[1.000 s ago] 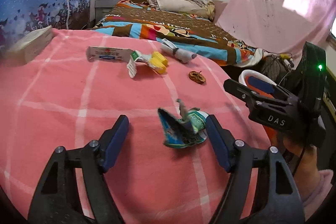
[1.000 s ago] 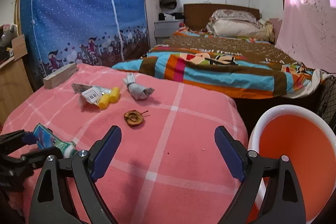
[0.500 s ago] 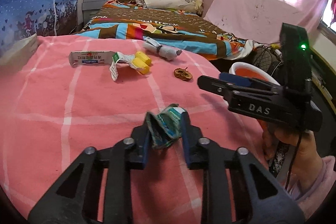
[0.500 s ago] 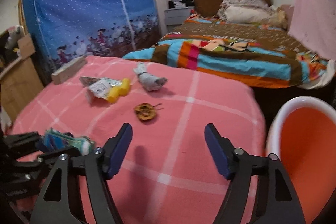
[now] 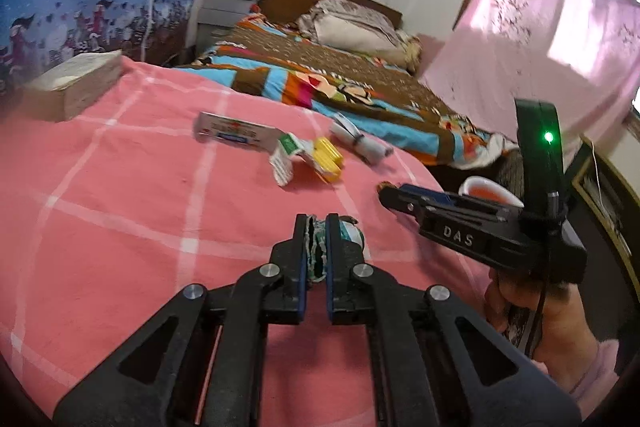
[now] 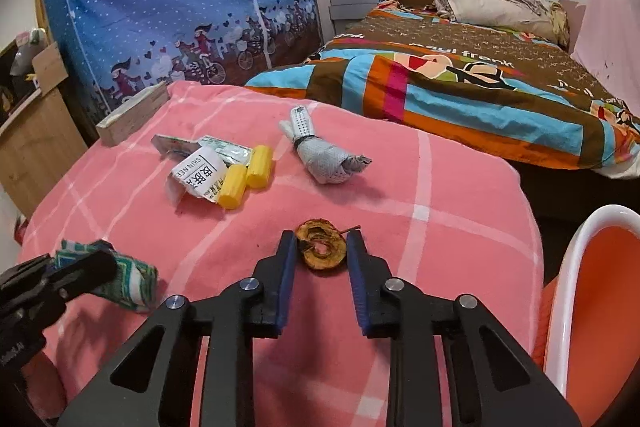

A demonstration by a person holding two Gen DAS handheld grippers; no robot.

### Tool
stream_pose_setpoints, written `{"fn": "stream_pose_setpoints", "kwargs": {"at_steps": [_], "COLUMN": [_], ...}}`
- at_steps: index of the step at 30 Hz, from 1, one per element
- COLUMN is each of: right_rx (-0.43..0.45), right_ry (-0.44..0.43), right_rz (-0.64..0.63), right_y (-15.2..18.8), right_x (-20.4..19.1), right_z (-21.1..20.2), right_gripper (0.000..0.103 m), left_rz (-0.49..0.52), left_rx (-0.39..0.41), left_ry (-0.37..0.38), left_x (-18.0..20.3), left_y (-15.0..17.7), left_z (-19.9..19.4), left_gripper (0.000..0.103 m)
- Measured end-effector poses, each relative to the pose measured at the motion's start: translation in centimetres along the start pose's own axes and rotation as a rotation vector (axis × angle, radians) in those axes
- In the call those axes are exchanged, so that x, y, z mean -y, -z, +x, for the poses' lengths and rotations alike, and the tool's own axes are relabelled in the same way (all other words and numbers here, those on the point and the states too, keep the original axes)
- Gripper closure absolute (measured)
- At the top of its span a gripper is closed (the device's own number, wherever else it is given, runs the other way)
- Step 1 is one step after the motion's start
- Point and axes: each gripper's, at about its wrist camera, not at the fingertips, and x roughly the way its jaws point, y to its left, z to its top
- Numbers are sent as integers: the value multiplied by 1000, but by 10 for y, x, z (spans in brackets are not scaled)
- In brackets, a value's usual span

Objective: Collect trash
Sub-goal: 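Grasp the blue-green wrapper with the left gripper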

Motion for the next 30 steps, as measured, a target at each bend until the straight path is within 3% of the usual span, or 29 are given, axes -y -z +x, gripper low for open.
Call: {"fn": "stream_pose_setpoints", "kwargs": {"at_steps": [5,18,30], "right_rx": [42,364,651], "right_ry": [-27,-83,-19], "right_rz": [-13,-43,-52], "right_y": [5,23,27], "right_x": [-4,-19,-3], "right_z": [-11,-80,-146], "right_gripper": [81,81,81], "left_rz": [16,112,236], "left_rx": [81,219,395], "left_ry": [-10,-79,-56], "left_x": [4,25,78], "left_y": [6,5,-22], "left_z": [-14,-34,-57], "left_gripper": [93,93,93]}}
